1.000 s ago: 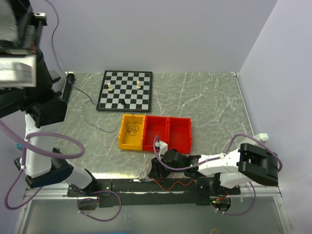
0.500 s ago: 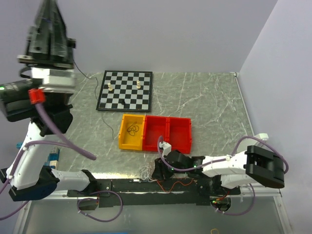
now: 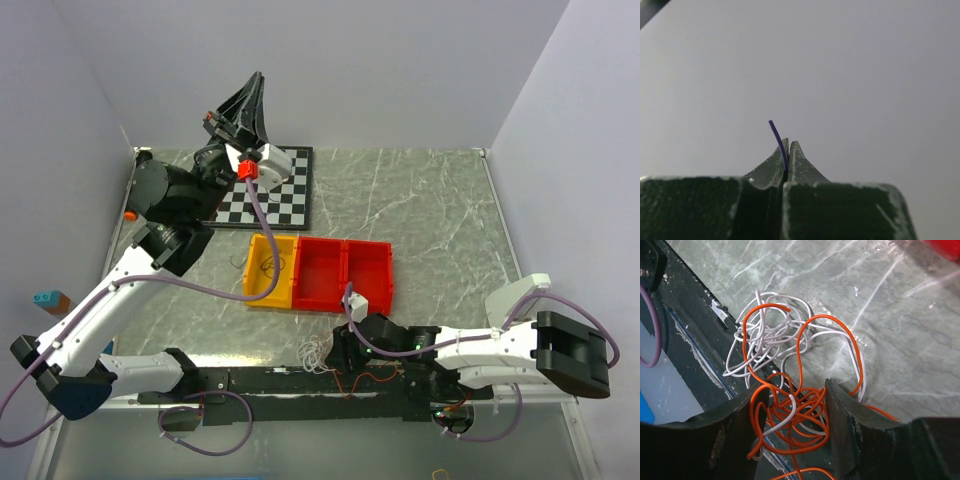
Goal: Untangle the cables
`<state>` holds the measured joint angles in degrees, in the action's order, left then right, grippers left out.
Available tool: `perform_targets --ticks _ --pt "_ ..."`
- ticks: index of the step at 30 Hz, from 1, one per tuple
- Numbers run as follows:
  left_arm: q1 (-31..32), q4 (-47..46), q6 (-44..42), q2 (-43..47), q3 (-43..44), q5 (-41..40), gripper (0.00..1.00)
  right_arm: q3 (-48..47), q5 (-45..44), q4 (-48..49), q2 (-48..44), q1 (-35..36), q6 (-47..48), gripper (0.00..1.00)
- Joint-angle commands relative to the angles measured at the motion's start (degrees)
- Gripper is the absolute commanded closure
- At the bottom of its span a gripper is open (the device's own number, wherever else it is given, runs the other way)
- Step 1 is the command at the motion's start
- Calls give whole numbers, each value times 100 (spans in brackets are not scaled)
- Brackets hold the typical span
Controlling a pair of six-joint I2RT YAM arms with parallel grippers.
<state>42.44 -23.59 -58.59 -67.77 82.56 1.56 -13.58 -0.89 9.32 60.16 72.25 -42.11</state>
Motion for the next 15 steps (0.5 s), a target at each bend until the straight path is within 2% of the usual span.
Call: perform_targets --ticks 1,4,11,15 --pt "-104 -330 190 88 32 -139 99 110 -201 -80 -127 44 -87 45" --pt "-113 -383 41 36 75 -8 99 102 -193 -97 -101 44 -70 45" --pt "-113 -1884 -723 -447 620 107 99 137 -202 -53 -145 44 -78 46" --pt "-113 -2149 -1067 -545 831 511 99 163 -202 -27 -154 44 -87 46"
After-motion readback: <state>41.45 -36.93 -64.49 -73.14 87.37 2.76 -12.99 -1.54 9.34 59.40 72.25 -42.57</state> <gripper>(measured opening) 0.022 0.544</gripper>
